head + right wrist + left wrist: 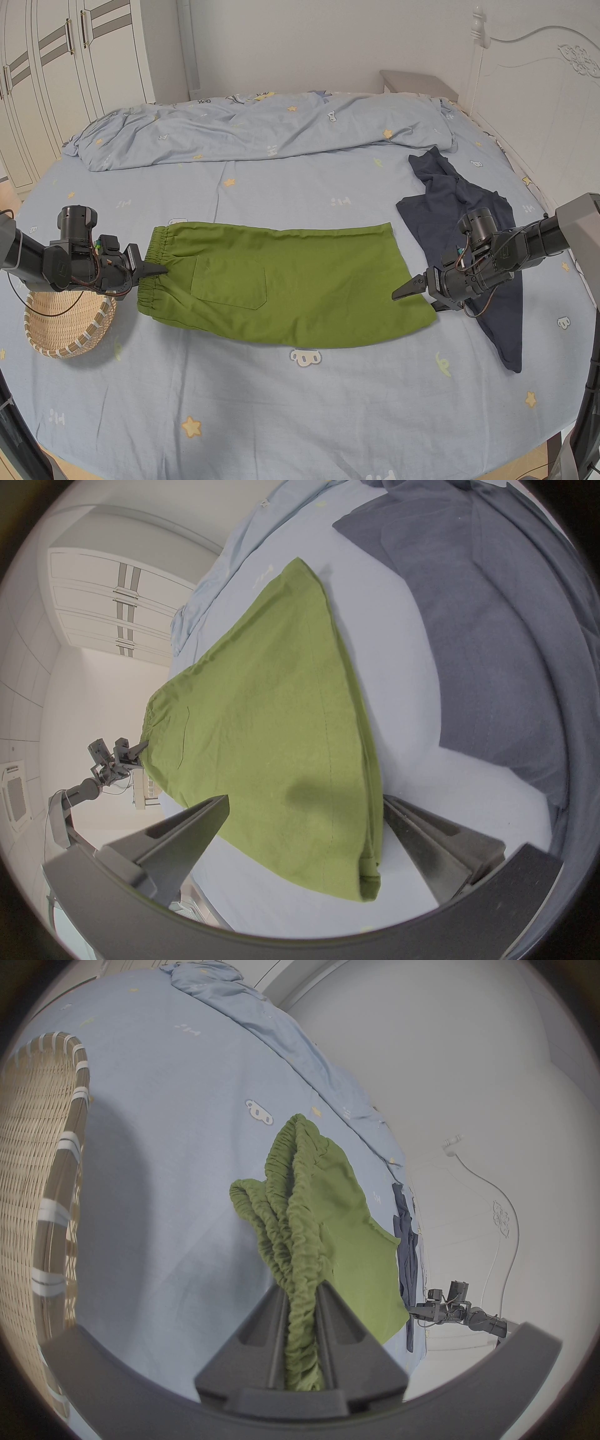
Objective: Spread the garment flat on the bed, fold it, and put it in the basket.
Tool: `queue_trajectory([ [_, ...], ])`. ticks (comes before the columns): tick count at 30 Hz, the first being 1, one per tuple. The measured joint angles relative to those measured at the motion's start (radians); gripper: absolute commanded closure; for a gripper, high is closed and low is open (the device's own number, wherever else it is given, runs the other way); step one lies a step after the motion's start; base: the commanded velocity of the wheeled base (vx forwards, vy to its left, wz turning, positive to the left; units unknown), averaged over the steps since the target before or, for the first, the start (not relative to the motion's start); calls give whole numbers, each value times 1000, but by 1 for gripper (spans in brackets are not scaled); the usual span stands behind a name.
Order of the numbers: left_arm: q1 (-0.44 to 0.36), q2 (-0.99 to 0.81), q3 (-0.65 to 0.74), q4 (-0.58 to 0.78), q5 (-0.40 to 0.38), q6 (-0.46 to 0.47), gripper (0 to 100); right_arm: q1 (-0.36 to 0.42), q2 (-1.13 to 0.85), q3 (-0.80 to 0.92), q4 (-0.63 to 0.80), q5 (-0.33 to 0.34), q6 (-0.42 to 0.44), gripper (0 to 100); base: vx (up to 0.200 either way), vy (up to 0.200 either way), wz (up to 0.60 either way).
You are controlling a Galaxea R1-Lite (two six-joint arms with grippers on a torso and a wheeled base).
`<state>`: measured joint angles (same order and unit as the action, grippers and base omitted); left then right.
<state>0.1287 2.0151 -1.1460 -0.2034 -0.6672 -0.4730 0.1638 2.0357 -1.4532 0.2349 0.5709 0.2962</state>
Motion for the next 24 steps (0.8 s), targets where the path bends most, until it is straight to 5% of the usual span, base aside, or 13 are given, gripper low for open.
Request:
queue_trajectory([
  [1,0,0,0,0,0,0,100,1,0,0,8,0,-6,100,0,0,0],
  [24,11,2,0,3,0,9,100,-18,1,5,40,1,-17,100,0,0,0],
])
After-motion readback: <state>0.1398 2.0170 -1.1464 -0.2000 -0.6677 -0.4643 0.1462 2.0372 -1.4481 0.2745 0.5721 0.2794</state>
